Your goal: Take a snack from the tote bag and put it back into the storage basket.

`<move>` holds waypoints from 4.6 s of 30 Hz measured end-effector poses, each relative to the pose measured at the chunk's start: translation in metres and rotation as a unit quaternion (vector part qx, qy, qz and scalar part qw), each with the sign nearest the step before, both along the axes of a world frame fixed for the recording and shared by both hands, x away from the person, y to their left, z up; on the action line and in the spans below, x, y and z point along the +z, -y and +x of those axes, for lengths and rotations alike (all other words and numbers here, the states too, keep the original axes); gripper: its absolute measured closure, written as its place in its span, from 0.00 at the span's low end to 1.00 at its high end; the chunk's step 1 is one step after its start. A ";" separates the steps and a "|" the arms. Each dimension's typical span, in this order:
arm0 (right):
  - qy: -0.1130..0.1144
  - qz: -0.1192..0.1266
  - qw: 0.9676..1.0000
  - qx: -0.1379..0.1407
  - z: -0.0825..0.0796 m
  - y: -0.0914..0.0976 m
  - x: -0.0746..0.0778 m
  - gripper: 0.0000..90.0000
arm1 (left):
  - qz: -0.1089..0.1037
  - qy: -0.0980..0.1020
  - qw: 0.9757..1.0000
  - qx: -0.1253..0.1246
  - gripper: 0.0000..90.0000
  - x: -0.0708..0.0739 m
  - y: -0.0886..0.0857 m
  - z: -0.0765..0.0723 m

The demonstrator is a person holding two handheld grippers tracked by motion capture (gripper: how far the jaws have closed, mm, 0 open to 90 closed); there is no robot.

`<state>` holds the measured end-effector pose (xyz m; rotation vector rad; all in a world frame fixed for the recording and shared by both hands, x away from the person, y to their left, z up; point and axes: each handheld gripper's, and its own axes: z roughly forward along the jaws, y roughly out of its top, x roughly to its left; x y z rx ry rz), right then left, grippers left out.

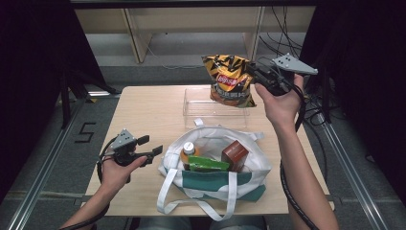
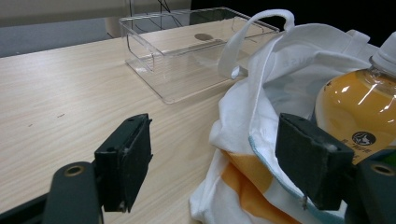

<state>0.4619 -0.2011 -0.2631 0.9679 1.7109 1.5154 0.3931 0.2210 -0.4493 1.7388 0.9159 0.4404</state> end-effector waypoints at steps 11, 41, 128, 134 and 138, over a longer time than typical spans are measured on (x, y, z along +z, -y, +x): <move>-0.007 0.001 1.000 -0.009 0.012 0.000 -0.005 1.00 | 0.003 0.000 1.000 0.002 0.29 0.000 -0.001 0.000; -0.029 0.011 0.999 -0.015 0.038 -0.006 -0.018 1.00 | -0.001 0.001 1.000 0.002 0.29 0.001 -0.002 -0.001; -0.116 0.024 0.993 -0.014 0.112 -0.032 -0.050 1.00 | -0.003 0.005 1.000 0.002 0.29 0.002 -0.004 -0.001; -0.121 0.023 0.992 -0.012 0.117 -0.037 -0.053 1.00 | -0.004 0.005 1.000 0.003 0.29 0.002 -0.005 -0.001; -0.124 0.020 0.992 -0.010 0.119 -0.038 -0.056 1.00 | -0.004 0.005 1.000 0.004 0.29 0.002 -0.005 -0.001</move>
